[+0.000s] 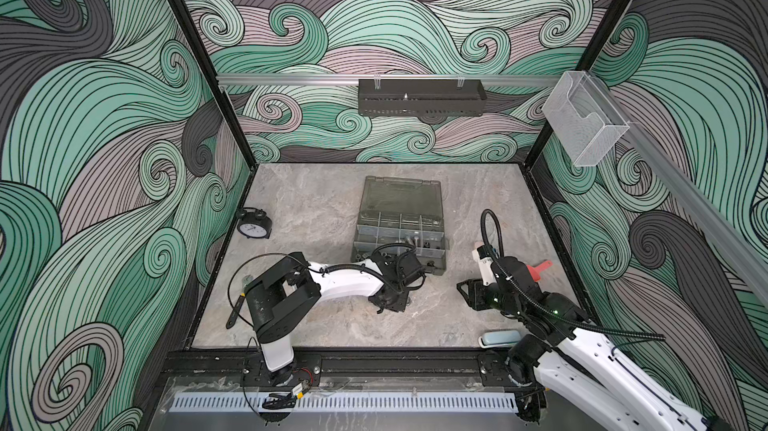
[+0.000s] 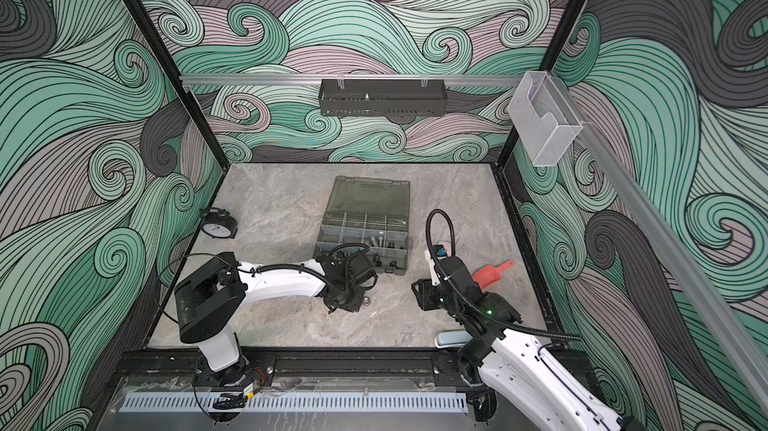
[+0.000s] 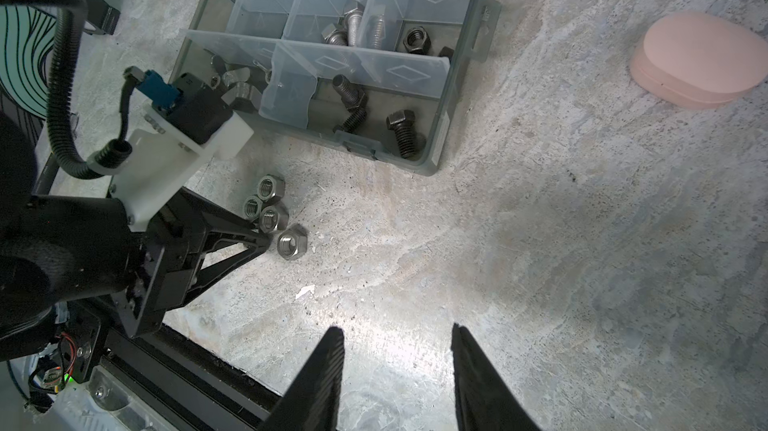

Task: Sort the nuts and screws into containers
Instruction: 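Lower the left gripper onto a silver hex nut and close it, then lift the nut with the left gripper and carry it over a box compartment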

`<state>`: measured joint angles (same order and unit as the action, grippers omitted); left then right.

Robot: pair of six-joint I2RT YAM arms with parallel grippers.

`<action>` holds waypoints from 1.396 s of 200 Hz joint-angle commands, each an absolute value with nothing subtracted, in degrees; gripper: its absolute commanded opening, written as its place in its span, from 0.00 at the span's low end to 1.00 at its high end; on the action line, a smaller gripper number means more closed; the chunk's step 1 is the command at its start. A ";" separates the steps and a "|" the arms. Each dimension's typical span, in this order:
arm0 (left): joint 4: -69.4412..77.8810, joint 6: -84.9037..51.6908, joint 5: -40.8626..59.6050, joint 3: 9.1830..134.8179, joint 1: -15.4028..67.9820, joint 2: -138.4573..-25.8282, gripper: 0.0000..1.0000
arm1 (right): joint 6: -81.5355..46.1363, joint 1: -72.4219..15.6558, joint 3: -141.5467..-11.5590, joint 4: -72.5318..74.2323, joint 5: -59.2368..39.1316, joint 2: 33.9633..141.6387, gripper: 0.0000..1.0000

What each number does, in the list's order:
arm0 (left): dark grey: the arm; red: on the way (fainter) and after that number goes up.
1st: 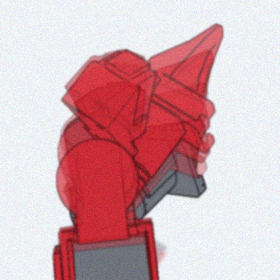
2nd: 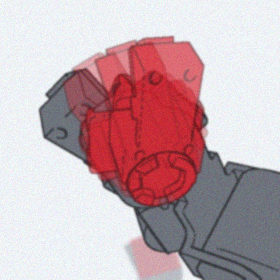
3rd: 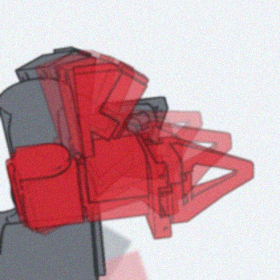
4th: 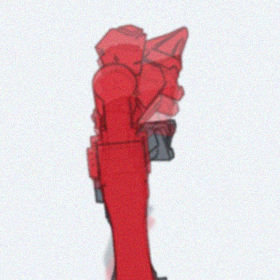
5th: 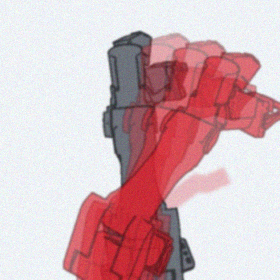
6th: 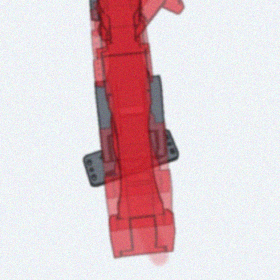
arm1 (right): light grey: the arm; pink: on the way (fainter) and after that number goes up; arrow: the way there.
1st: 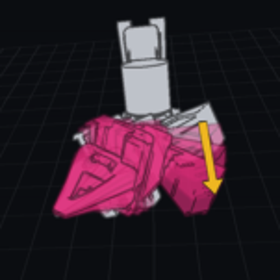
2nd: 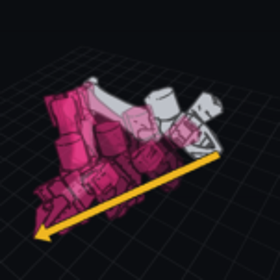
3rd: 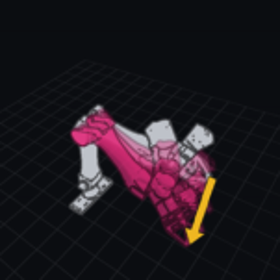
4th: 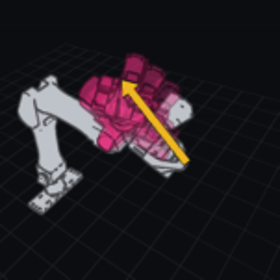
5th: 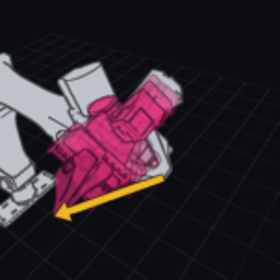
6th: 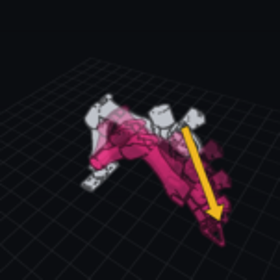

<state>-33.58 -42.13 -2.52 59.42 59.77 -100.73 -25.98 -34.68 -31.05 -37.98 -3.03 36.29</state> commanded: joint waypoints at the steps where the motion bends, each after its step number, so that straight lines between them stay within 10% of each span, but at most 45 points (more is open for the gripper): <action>1: -36.39 -43.25 -3.41 58.97 60.03 -98.18 0.26 | -25.71 -34.54 -31.21 -38.19 -3.05 35.98 0.44; 78: -39.15 -32.90 -8.99 70.09 52.67 -91.11 0.25 | -25.22 -34.54 -31.42 -37.84 -3.01 35.86 0.44; 216: -43.82 -23.70 1.04 93.43 35.46 -114.34 0.24 | -24.10 -34.54 -33.38 -37.48 -2.61 39.14 0.44; 279: -43.07 -24.61 2.13 91.38 35.42 -113.62 0.40 | -22.70 -34.54 -34.72 -36.78 -3.36 41.82 0.44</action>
